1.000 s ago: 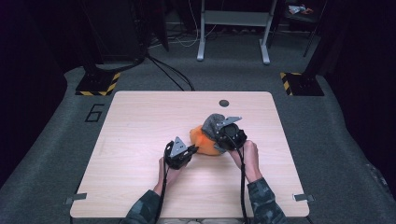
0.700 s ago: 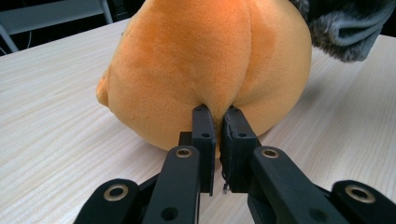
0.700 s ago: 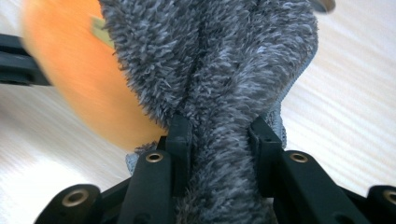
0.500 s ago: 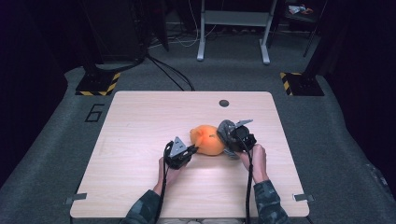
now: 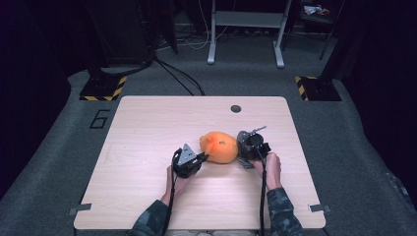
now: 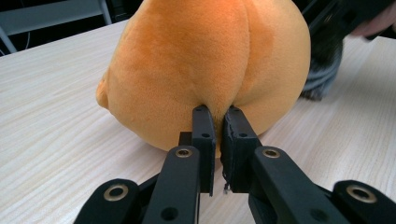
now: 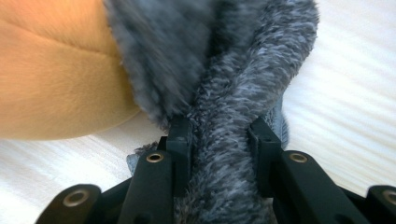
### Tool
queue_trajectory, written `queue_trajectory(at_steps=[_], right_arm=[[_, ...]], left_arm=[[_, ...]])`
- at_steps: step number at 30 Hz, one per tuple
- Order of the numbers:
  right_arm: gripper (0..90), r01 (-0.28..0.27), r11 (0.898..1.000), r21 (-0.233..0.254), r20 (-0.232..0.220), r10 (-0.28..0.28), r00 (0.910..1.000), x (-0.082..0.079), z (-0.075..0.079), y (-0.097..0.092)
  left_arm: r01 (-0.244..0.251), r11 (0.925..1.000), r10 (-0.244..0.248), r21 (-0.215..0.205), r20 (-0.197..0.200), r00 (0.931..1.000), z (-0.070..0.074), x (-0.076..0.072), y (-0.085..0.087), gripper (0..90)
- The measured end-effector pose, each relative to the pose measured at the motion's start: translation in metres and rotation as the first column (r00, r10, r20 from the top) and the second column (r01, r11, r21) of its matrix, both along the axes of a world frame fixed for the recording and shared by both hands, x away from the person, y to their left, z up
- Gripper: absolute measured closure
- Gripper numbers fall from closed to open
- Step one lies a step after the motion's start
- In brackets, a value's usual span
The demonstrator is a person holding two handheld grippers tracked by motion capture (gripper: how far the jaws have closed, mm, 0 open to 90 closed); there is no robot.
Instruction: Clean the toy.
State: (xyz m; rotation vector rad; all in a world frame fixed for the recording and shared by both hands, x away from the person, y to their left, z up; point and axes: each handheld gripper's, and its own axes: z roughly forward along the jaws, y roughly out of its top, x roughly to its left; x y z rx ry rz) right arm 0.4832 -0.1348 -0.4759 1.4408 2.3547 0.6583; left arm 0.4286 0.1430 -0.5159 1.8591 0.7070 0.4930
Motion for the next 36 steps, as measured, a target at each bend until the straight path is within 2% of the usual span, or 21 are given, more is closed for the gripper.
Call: queue_trajectory(at_steps=[4,6,9,12,15,17,19,22,24,26,29,36], right_arm=[[67.3,0.001,0.999,0.032,0.086,-0.004,0.9962,-0.013,0.028,-0.007],[67.3,-0.032,0.998,0.048,0.137,0.025,0.9902,-0.021,0.047,-0.001],[67.2,-0.095,0.994,0.053,0.181,0.084,0.9799,-0.029,0.063,0.014],[67.0,-0.164,0.986,0.017,0.214,0.156,0.9643,-0.038,0.074,0.039],[66.8,-0.239,0.971,-0.028,0.234,0.238,0.9427,-0.041,0.077,0.062],[66.8,-0.265,0.963,-0.055,0.237,0.270,0.9332,-0.040,0.077,0.074],[66.9,-0.269,0.959,-0.085,0.233,0.282,0.9307,-0.039,0.075,0.083],[66.8,-0.264,0.962,-0.073,0.230,0.274,0.9339,-0.036,0.073,0.082],[66.9,-0.267,0.962,-0.059,0.231,0.273,0.9339,-0.035,0.072,0.077],[66.8,-0.257,0.966,-0.042,0.231,0.259,0.9377,-0.035,0.070,0.072],[66.8,-0.230,0.973,-0.022,0.220,0.229,0.9481,-0.035,0.067,0.062],[66.7,-0.174,0.985,-0.017,0.192,0.174,0.9659,-0.033,0.056,0.040]], left_arm=[[0.001,1.0000,-0.001,0.009,0.011,0.9999,0.001,0.000,0.000,84.3],[0.000,1.0000,0.000,0.008,0.012,0.9999,0.000,0.000,0.000,84.3],[0.003,1.0000,-0.003,0.004,0.008,1.0000,0.000,0.000,-0.001,84.2],[0.011,0.9999,-0.011,0.007,0.012,0.9999,0.000,-0.001,-0.001,84.1],[0.018,0.9998,-0.018,0.011,0.013,0.9998,0.001,-0.001,-0.001,84.0],[0.019,0.9997,-0.019,0.013,0.013,0.9997,0.001,-0.001,-0.001,84.0],[0.012,0.9998,-0.012,0.012,0.009,0.9999,0.000,-0.001,-0.001,84.0],[0.009,0.9999,-0.009,0.011,0.011,0.9999,0.000,0.000,0.000,84.0],[0.013,0.9998,-0.013,0.015,0.013,0.9998,0.000,0.000,-0.001,84.0],[0.014,0.9998,-0.015,0.017,0.013,0.9998,0.000,0.000,-0.001,84.0],[0.012,0.9998,-0.012,0.014,0.009,0.9999,0.000,0.000,0.000,84.0],[0.009,0.9998,-0.009,0.015,0.011,0.9999,0.000,0.000,0.000,84.0]])
